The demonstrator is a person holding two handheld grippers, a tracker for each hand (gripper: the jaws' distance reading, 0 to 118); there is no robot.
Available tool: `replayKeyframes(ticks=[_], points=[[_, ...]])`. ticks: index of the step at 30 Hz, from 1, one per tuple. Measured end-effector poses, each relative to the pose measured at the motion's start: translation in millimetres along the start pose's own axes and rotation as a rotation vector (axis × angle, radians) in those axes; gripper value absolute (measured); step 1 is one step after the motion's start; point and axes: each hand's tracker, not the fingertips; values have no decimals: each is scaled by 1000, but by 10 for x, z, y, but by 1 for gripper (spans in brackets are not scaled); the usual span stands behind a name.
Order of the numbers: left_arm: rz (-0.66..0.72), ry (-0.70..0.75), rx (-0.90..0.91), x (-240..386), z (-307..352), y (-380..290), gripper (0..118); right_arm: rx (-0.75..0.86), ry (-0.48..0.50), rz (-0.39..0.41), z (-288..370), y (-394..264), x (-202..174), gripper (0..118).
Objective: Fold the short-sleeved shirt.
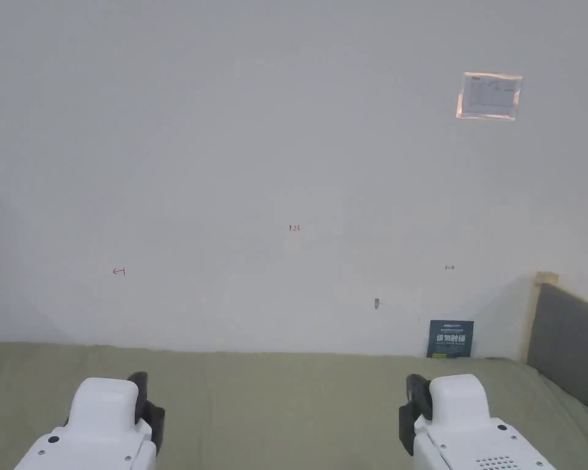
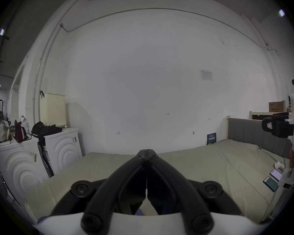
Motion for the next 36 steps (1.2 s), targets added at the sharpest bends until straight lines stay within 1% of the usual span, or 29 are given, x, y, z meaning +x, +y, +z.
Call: replayKeyframes(ticks=[1,2,4,9,12,14,16,18,21,26,28,30,31,33,36], points=[[38,-67,-16,-29,-25,-37,0,-25,58,-32,-5,-55,26,0],[56,-90,-30,-36,-41,-34,0,-35,63,-32,-8,-80,30,0],[36,-77,-29,-1,-60,-24,0,-23,43,-11,9,-38,-33,0],[49,-79,-34,19,-43,-26,0,-29,48,-29,36,-20,-10,0],[49,-68,-38,-16,-25,-48,0,-31,48,-26,55,-12,-27,0],[57,-49,-43,-85,1,-61,0,-25,50,-16,79,-3,-110,0],[69,-26,-46,-228,60,-58,0,-18,71,-9,68,31,-202,0],[57,14,-42,-390,150,-66,0,-9,114,-13,44,69,-408,0],[17,111,-46,-770,372,-95,0,5,220,-35,-37,129,-836,0],[14,298,-79,-1563,866,-154,0,6,461,-46,-52,207,-1812,0],[-4,369,-93,-1829,1053,-181,0,-1,527,-79,-34,200,-2100,0],[-6,386,-106,-2014,1193,-208,0,-12,560,-94,-3,166,-2312,0],[13,366,-122,-2090,1227,-237,0,-20,568,-98,4,131,-2399,0],[17,365,-168,-2179,1262,-359,0,-40,598,-102,-1,48,-2512,0],[23,358,-286,-2304,1147,-617,0,-81,619,-72,-60,-142,-2651,0]])
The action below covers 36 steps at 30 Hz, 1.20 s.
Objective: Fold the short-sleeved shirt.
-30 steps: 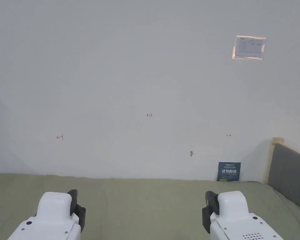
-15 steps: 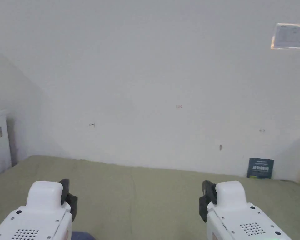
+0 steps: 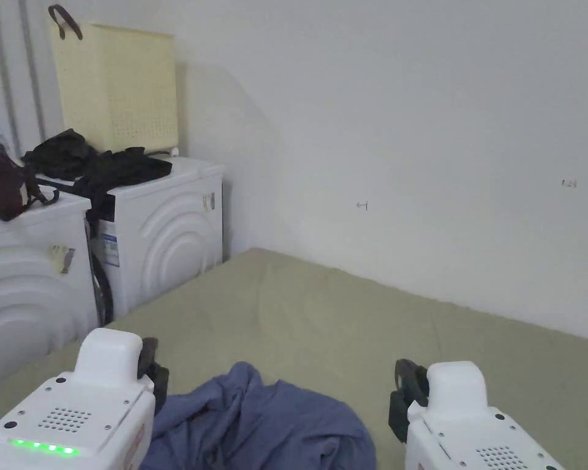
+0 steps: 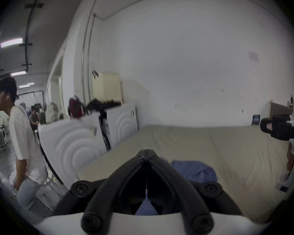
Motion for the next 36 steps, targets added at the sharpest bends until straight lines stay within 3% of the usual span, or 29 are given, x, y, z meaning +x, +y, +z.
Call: replayKeyframes(ticks=[6,10,13,17,18,19,20,21,26,30,32,33,35,36], points=[[113,-189,-492,44,-995,-657,0,-92,7,48,-413,-425,-7,0],[94,-227,-744,197,-1652,-1176,0,-156,12,55,-717,-722,25,0],[158,-260,-827,313,-2064,-1438,0,-211,18,61,-926,-929,68,0],[102,-267,-842,450,-2395,-1533,1,-262,20,49,-1120,-1141,172,0],[114,-272,-815,484,-2473,-1532,20,-269,18,44,-1150,-1187,197,0],[116,-268,-805,533,-2569,-1524,78,-275,19,32,-1176,-1240,232,0],[115,-269,-799,607,-2663,-1549,116,-284,21,20,-1195,-1287,260,0],[103,-245,-814,659,-2617,-1594,118,-295,19,16,-1215,-1320,276,0],[37,-285,-835,1098,-2932,-1625,117,-332,9,17,-1258,-1472,365,0],[-26,-173,-852,1157,-3192,-2046,116,-358,1,3,-1239,-1524,437,0],[51,-182,-804,1092,-3164,-2061,116,-366,-2,1,-1177,-1512,466,0],[61,-153,-794,1107,-3124,-2008,109,-364,-2,3,-1134,-1510,487,0],[37,-131,-757,1057,-2989,-1876,55,-356,-18,14,-1047,-1527,532,0],[29,-178,-708,1075,-2961,-1808,15,-356,-19,9,-1018,-1532,559,0]])
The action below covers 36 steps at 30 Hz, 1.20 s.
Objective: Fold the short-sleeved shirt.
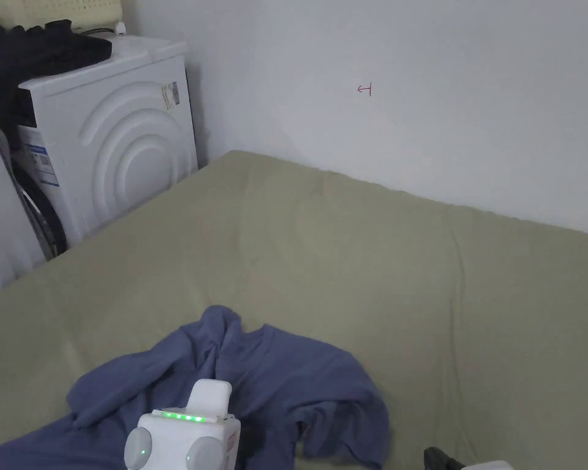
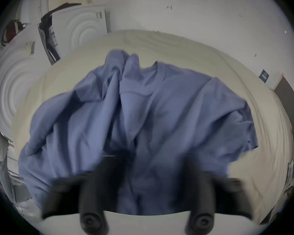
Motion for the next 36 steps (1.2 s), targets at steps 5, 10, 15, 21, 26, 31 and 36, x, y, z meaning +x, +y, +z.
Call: replayKeyframes(ticks=[5,10,15,21,26,31,36], points=[[118,-128,-16,-98,82,27,5,7,-13,-59,237,-41,118,0],[88,-271,77,557,209,147,5,30,-65,-94,599,-138,381,0],[6,-457,96,1720,332,208,5,41,-190,-165,1127,-271,876,0],[-102,-706,117,3356,688,251,5,50,-350,-208,1801,-509,1490,0],[-212,-867,112,4493,1029,125,5,46,-459,-253,2270,-729,1918,0],[-297,-837,-11,5097,889,-171,5,39,-521,-300,2507,-936,2200,0],[-395,-727,-118,5406,431,-550,5,23,-530,-335,2560,-1065,2307,0]])
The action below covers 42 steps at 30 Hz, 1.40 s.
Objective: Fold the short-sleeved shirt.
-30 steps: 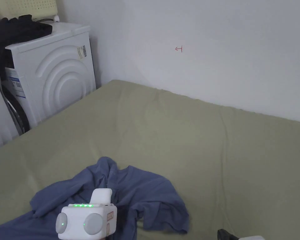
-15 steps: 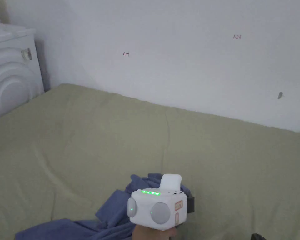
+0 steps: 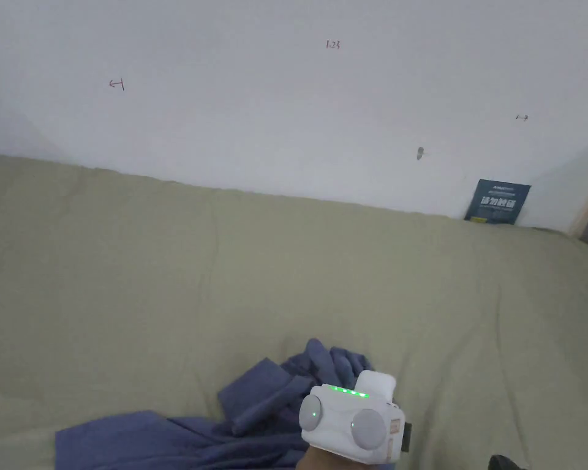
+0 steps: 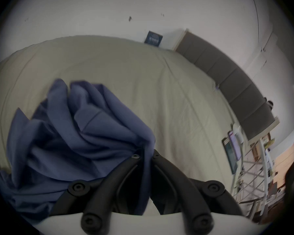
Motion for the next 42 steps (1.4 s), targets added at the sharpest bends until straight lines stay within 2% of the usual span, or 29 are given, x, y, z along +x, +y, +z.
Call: replayKeyframes(ticks=[3,4,5,6,7,8,9,10,11,15,16,17,18,19,23,26,30,33,34,36,37,38,42], points=[[-69,39,16,82,8,-12,7,7,3,-5,22,8,30,0],[-79,27,42,93,85,5,21,14,4,-2,32,18,30,0],[-75,10,67,96,185,19,55,18,6,1,41,26,30,0],[-80,6,85,104,275,25,99,21,10,2,46,29,29,1],[-84,-13,122,115,553,-6,118,21,15,4,54,31,28,1],[-42,-67,206,151,840,126,115,22,21,4,72,25,26,1],[-72,-83,278,156,1052,197,117,25,27,2,87,15,19,1],[-54,-62,230,114,1373,179,118,26,36,2,104,2,2,1],[-61,-50,268,25,1413,-373,118,25,43,3,118,-15,-16,1],[-61,118,348,-322,2130,-843,116,27,78,9,180,-87,-129,1],[-43,148,345,-456,2288,-962,102,29,86,11,186,-114,-169,1],[-11,161,333,-594,2428,-1092,75,28,94,14,193,-129,-220,1],[-5,201,332,-717,2502,-1166,34,28,107,16,196,-142,-262,1],[0,301,305,-879,2564,-1222,7,26,113,20,200,-156,-314,1],[140,342,210,-1495,2826,-1351,7,26,136,24,210,-193,-453,1],[201,451,146,-2005,2953,-1209,7,19,147,32,181,-210,-517,1],[425,439,20,-2650,2900,-918,7,2,154,48,104,-214,-568,1],[533,408,-8,-3056,2768,-725,7,-7,158,48,58,-211,-572,1],[582,403,-19,-3152,2719,-690,22,-9,156,49,39,-209,-574,1],[575,478,-37,-3305,2596,-638,109,-14,154,48,6,-217,-569,1],[584,506,-75,-3347,2558,-656,118,-20,153,48,-17,-222,-567,1],[588,484,-12,-3406,2381,-552,115,-23,154,49,-31,-228,-566,1],[639,453,-141,-3447,2082,-586,115,-41,156,47,-86,-262,-564,1]])
